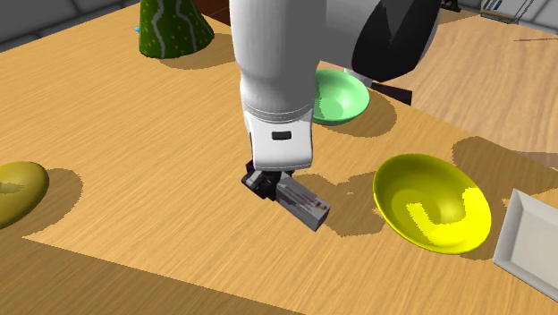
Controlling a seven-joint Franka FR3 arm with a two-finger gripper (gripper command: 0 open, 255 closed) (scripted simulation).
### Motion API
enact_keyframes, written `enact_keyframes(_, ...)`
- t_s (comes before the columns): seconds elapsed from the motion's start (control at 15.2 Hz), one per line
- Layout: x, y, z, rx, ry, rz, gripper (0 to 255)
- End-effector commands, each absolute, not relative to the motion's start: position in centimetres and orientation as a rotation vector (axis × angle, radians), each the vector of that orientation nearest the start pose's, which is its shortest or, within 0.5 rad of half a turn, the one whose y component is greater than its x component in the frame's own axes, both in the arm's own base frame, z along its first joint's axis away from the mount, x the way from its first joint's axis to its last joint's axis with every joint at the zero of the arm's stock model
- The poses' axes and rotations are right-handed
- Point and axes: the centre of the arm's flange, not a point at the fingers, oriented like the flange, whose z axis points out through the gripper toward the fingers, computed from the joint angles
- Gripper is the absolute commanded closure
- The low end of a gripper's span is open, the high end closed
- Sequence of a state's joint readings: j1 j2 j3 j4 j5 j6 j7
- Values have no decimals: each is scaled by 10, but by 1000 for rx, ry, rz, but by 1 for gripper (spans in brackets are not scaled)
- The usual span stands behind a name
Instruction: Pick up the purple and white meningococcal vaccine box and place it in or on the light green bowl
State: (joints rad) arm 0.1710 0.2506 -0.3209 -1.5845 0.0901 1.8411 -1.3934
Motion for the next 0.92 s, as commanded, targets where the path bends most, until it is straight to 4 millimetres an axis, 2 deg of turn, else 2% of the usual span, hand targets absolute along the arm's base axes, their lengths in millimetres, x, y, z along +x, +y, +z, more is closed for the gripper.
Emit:
enact_keyframes(0.0, 634, -70, 510, -2571, -1817, -32, 255)
enact_keyframes(0.86, 634, -70, 579, -2571, -1817, -32, 255)
